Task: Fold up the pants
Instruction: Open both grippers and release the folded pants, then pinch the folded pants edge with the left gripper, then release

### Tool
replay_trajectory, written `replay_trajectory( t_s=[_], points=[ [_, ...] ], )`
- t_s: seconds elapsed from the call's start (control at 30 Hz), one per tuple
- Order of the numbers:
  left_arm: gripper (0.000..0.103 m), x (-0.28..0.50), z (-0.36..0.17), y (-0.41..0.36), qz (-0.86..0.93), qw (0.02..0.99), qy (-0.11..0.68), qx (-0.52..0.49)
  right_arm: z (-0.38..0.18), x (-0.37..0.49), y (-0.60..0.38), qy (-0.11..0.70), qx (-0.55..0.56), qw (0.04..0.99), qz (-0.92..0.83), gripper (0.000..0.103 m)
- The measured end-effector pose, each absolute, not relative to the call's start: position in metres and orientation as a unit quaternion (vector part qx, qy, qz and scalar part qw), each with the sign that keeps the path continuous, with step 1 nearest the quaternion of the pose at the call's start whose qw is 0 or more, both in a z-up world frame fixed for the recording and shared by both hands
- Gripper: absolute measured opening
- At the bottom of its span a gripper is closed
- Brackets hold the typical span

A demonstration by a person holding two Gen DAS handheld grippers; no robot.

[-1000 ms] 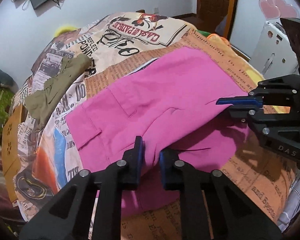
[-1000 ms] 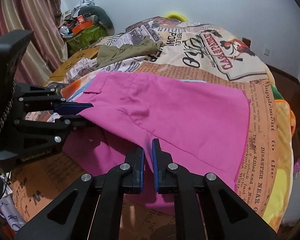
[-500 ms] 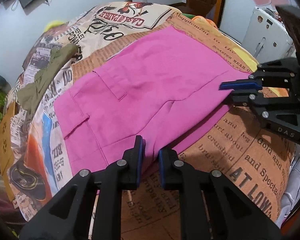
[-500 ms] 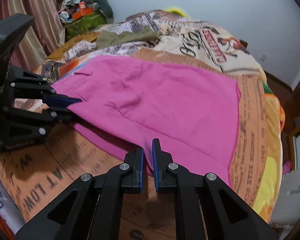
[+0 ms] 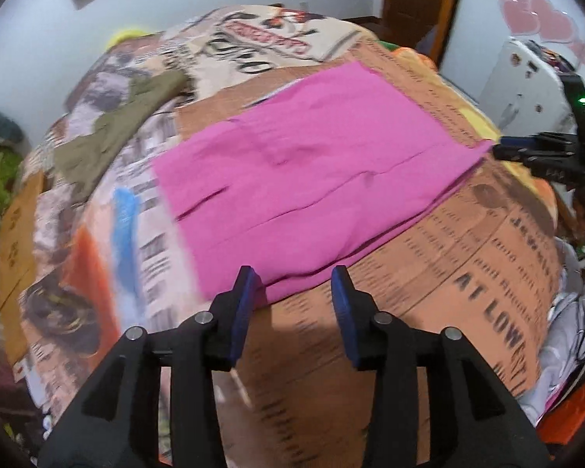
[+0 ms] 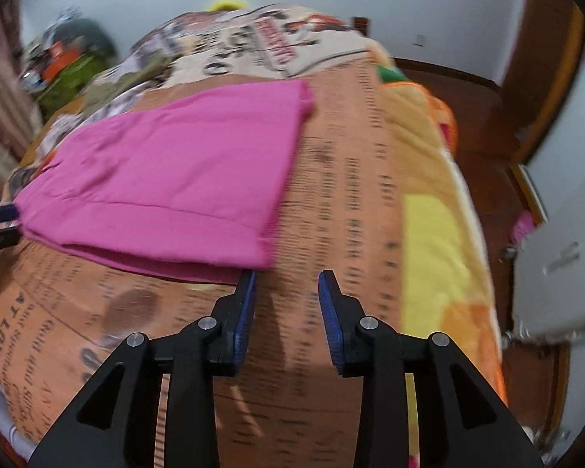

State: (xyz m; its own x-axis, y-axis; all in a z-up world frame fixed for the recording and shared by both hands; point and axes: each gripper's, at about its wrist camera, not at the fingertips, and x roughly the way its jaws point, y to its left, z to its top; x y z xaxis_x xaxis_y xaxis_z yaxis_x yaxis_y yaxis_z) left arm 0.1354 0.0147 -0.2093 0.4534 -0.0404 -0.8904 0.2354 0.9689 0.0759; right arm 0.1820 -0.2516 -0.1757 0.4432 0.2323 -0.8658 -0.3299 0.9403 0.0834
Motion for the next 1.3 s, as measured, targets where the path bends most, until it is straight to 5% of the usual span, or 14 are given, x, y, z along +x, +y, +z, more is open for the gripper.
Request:
replay_trajectory(
  t_s=[0.27, 0.37, 0.6, 0.73, 1.3],
  points=[
    [0.043, 0.133, -0.192, 0.067, -0.03, 0.862, 0.506, 0.012, -0.148, 0.184, -0.256, 0.472, -0.022, 0.864, 0.171, 0.031],
    [0.043, 0.143, -0.198, 0.072, -0.028, 0.856, 0.516, -0.028, -0.143, 0.185, -0.245, 0.459, -0.009, 0.868, 0.188, 0.045],
    [0.039, 0.155, -0.218, 0.056, -0.032, 0.844, 0.535, -0.035, -0.176, 0.191, -0.222, 0.49, -0.001, 0.846, 0.21, 0.046],
    [0.011, 0.152, -0.218, 0.057, 0.0, 0.85, 0.527, -0.013, -0.199, 0.191, -0.223, 0.523, 0.009, 0.827, 0.206, 0.046],
    [0.003, 0.14, -0.238, 0.081, 0.032, 0.836, 0.548, 0.0, -0.204, 0.186, -0.23, 0.527, 0.012, 0.824, 0.209, 0.045]
  ],
)
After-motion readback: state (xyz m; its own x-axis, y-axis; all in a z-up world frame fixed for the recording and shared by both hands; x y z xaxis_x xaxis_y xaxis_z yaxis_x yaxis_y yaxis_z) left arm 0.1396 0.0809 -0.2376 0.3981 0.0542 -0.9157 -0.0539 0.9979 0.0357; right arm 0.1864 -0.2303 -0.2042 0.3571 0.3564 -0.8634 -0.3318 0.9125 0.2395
